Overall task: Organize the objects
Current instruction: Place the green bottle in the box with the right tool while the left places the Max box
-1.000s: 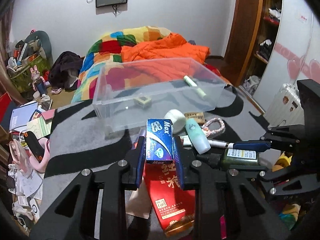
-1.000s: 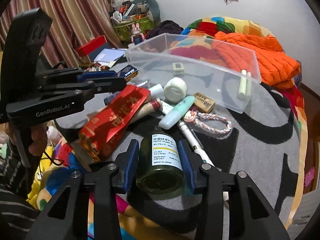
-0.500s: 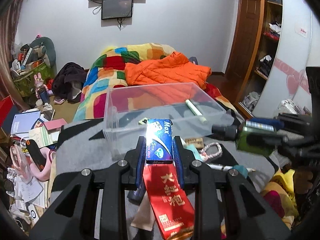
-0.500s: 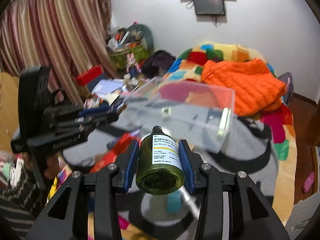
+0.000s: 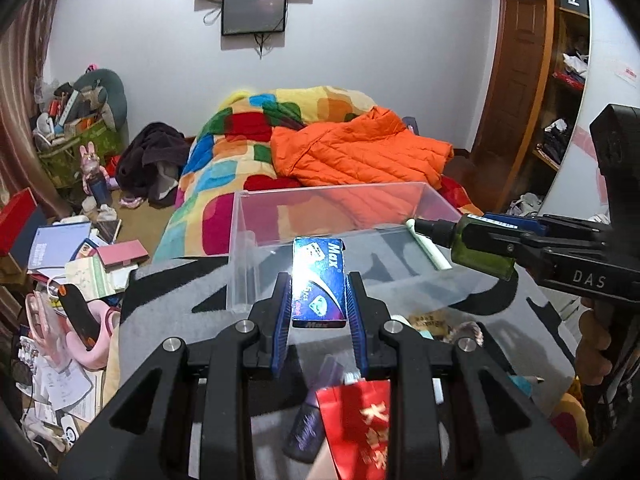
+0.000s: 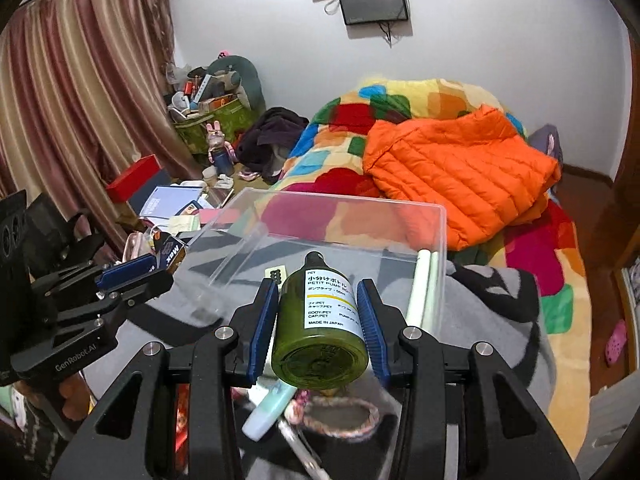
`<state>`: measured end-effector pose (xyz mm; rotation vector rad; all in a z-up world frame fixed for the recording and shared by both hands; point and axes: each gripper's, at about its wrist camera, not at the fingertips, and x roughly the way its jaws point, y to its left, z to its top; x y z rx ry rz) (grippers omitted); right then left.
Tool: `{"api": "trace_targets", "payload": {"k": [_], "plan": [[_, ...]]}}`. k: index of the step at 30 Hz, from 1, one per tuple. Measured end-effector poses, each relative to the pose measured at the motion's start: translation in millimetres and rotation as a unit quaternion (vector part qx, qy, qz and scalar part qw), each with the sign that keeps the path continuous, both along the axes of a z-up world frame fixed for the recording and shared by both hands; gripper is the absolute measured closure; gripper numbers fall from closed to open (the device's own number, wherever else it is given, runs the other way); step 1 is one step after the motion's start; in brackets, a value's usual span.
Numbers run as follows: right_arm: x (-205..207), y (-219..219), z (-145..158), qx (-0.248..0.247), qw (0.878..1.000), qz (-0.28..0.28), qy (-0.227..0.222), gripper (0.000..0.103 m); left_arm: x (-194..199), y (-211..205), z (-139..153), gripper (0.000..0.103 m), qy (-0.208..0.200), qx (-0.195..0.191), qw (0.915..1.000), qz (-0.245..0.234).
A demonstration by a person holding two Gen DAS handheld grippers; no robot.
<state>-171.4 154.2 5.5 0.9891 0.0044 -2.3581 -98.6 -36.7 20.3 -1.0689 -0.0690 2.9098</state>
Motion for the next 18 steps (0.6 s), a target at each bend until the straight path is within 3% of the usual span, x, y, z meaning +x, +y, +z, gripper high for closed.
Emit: {"api": "trace_targets", "payload": {"k": [15,18], "plan": [[-55.3,-16.5,-31.4,0.025,0.998,-0.017,-0.052,0.067,-67.5,-14.5,-39.4,0.076,-0.084,0.035,0.9958,-0.012],[-60.1,-18.8,-36.7,0.03,0.998,-0.016,-0.056,0.067,-72.4,-9.7,-43.5,0.076,-0.089,0.022,0.9957,-0.013]]}}
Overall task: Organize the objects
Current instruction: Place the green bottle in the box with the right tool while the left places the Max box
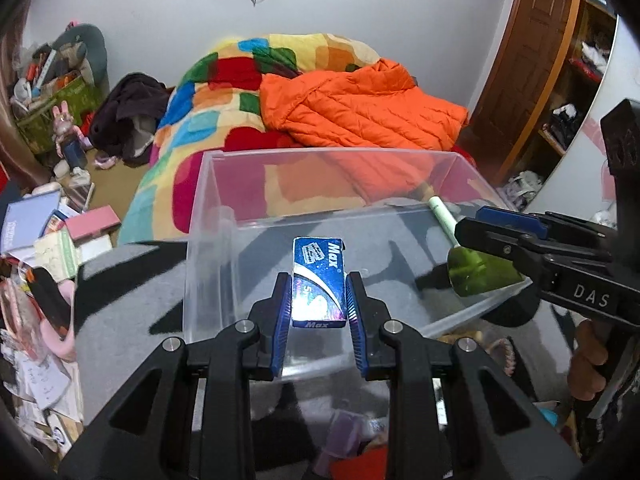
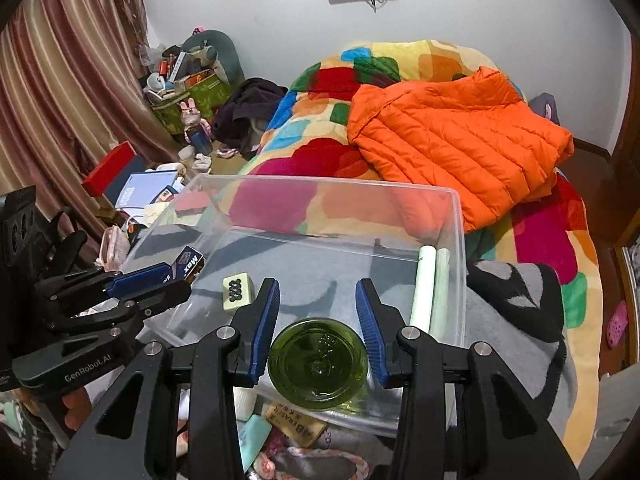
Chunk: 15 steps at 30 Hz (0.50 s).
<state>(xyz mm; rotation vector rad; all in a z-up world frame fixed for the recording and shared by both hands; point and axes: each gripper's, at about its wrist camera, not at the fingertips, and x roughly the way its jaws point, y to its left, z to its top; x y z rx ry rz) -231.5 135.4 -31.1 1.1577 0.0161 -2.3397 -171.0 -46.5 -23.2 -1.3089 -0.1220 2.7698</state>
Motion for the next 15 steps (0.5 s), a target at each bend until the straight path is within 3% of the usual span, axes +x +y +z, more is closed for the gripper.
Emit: {"api": "trace_targets", "payload": {"k": [6,15], "plan": [[-3.2,-2.6,-9.5,0.011,1.0,0.008,-0.015,0.067,0.0,7.2,1.7,0.076,0.001,-0.009,0.9999,-0.009],[11.2,13.3,5.4,0.002,1.0,0.01,-0.005,0.058,18.2,16.2,17.2,0.059,0.026,-0.02,0.9993,-0.019]]}}
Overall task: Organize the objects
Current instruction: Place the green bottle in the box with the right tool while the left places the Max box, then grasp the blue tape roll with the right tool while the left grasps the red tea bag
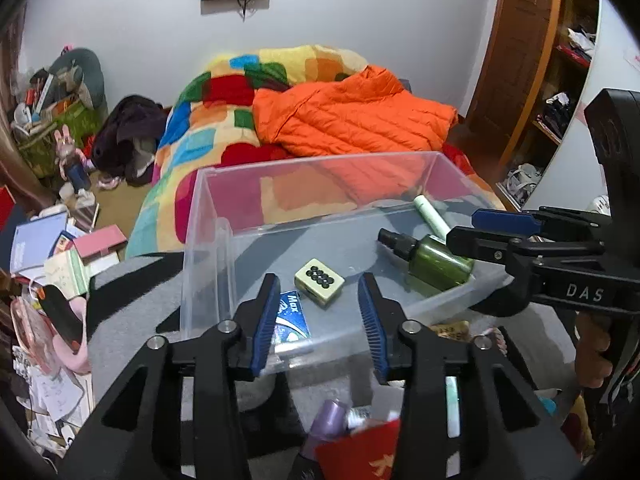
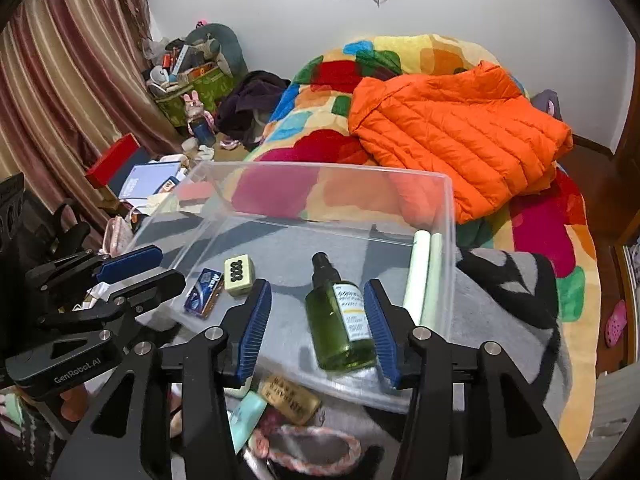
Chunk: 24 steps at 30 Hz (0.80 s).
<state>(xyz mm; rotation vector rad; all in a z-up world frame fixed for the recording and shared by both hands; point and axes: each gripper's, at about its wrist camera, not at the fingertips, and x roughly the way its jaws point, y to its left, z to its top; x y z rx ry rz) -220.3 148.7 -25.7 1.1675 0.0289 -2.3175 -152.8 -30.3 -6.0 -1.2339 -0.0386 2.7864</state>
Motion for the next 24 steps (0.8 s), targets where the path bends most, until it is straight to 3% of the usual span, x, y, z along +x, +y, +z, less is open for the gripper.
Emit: {"api": "trace_targets", "payload": {"k": [2,4,13,24], "plan": [[6.5,4.2,5.8,-0.003,1.0,0.0,0.007,0.056,7.5,2.8,6.4,0.048,0.01,-0.001,0.9999,-0.003],[13.9,8.7,11.6,-0.006,1.0,0.0,0.015,0.054,18.2,6.0,13.5,0.044,0.026,-0.008,0.9996,-0.005],[63.8,33.8,28.6,-0.003,0.998,-0.006,0.056,0.046,61.5,15.2,15.8,0.043,0.034,-0.026,0.9991,-0.003],[123.5,41.7,7.4,0.026,0.998,0.011,0.055,0.045,114.6,24.5,-12.4,0.043,-0.001,-0.016,0.9999,0.005]]}}
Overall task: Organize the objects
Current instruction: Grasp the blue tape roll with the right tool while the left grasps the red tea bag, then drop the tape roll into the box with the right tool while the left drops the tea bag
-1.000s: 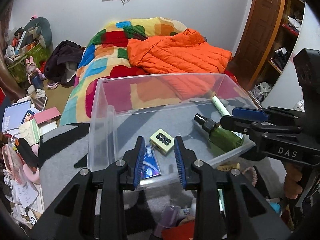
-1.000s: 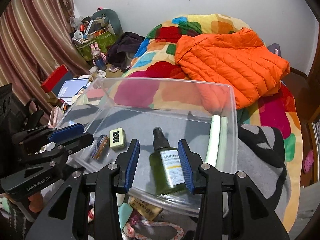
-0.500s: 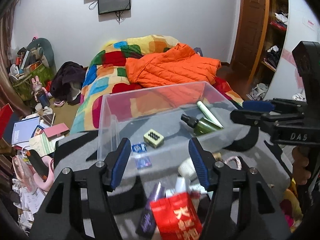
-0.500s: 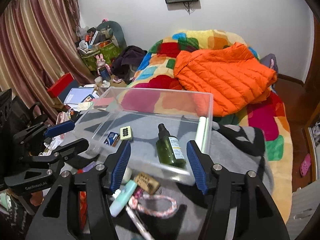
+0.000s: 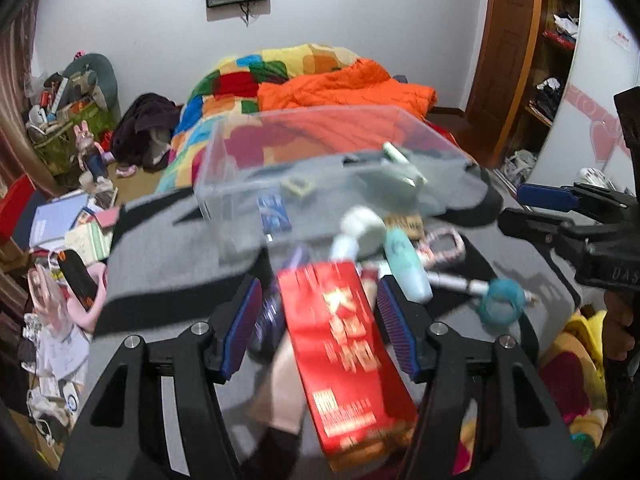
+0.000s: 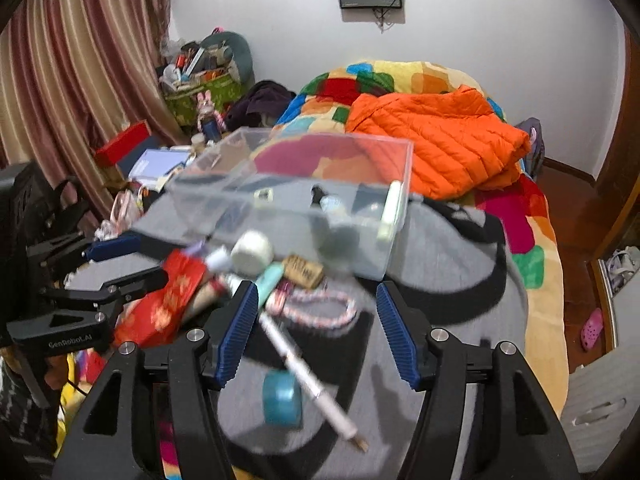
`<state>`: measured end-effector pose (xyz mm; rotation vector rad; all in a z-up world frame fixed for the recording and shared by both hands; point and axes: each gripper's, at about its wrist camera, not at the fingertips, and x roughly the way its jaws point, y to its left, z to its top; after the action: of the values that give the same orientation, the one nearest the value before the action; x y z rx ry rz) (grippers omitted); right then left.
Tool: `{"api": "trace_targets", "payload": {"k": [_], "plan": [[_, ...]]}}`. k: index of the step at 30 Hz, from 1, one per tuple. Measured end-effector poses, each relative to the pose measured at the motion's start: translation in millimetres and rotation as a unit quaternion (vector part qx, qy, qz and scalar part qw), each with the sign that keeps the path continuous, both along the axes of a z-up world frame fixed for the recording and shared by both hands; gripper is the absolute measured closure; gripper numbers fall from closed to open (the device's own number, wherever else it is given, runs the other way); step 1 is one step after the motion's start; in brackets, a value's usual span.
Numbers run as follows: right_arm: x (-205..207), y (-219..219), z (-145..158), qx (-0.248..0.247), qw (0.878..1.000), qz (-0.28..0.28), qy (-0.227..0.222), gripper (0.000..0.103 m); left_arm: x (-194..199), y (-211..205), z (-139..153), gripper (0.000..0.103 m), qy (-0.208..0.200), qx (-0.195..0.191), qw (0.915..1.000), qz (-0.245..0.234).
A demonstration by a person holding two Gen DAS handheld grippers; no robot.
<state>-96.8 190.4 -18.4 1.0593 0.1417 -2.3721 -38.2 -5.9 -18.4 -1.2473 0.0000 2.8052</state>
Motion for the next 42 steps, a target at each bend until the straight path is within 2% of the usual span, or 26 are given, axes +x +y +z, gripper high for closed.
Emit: {"api": "trace_targets", "payload": {"k": [6,9,10,18,23,25,26,29,35,39,42], "plan": [[20.4,-1.7,-24.7,-0.002,0.999,0.013,-0.033,0.045,23.5,10.0,-16.1,0.043,-0.022,0.01,0.9997,-0.005],[28.3,-1.2,-33.7,-0.004,0.999,0.013,-0.045,0.046,33.1,13.0,-22.7,0.033,-0.029,0.008,0.9995,-0.002],[30.2,-0.9,-35.9,-0.005,0.999,0.014,-0.047,0.048,36.5,13.5,-24.1,0.03,-0.028,0.008,0.9996,-0.001],[42.1,-8.3,-43.7,0.003,0.999,0.023,-0.047,0.072,43.8,14.6,-36.2,0.03,-0.043,0.024,0.9988,0.001],[43.1,-13.7,-46.0,0.01,0.998,0.029,-0.046,0.086,41.0,16.8,-37.7,0.03,-0.034,0.021,0.9992,0.001],[44.7,-13.5,-44.2,0.008,0.999,0.029,-0.042,0.086,40.7,18.5,-37.9,0.032,-0.03,0.013,0.9995,0.002],[46.0,-13.1,-42.6,0.005,0.999,0.029,-0.04,0.086,40.8,19.3,-38.1,0.039,-0.028,0.007,0.9996,0.003],[48.5,-11.6,-37.8,-0.003,0.999,0.03,-0.035,0.086,42.3,18.3,-36.7,0.049,-0.025,0.0,0.9997,0.005],[50.5,-7.1,-24.6,-0.026,0.999,0.029,-0.026,0.086,50.4,9.2,-25.7,0.049,-0.009,0.018,0.9998,0.007],[45.7,-5.5,-16.3,-0.039,0.999,0.026,-0.021,0.086,53.4,1.8,-10.2,0.049,0.013,0.039,0.9991,0.009],[39.2,-3.7,-9.7,-0.049,0.998,0.022,-0.016,0.086,52.6,-2.4,2.2,0.049,0.031,0.041,0.9986,0.013]]}}
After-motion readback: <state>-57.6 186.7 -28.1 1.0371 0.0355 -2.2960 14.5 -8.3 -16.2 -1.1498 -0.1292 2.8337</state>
